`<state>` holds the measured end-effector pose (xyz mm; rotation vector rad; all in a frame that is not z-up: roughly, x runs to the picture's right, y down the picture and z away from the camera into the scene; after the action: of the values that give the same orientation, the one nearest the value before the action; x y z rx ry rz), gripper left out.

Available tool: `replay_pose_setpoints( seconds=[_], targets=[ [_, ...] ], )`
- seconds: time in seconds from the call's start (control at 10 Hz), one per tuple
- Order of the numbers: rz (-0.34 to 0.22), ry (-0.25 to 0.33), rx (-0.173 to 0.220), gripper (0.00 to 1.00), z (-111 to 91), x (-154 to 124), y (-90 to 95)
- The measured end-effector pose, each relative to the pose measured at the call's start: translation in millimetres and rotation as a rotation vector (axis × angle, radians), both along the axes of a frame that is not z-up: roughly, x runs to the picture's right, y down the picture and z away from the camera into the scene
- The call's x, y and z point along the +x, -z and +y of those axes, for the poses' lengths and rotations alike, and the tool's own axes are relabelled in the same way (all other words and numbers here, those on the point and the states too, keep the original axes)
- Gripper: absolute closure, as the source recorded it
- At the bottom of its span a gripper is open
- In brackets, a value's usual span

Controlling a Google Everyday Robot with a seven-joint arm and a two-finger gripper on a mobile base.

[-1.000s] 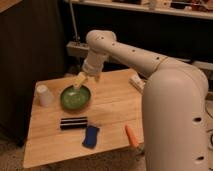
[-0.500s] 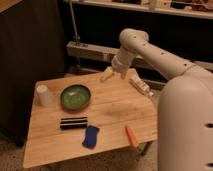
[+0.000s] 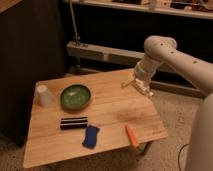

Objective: Move the arm in a circular motion

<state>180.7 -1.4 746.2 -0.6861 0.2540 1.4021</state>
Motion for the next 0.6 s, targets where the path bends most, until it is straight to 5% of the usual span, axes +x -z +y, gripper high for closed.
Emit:
replay_pose_setpoints(
  seconds=[0.3,0.6],
  targets=[
    [0.025,0.072,-0.040,0.20,55.5,13.2,59.6],
    [-0.076,0.182,-0.083,0.20,103.6,-26.5,112.7]
  ],
)
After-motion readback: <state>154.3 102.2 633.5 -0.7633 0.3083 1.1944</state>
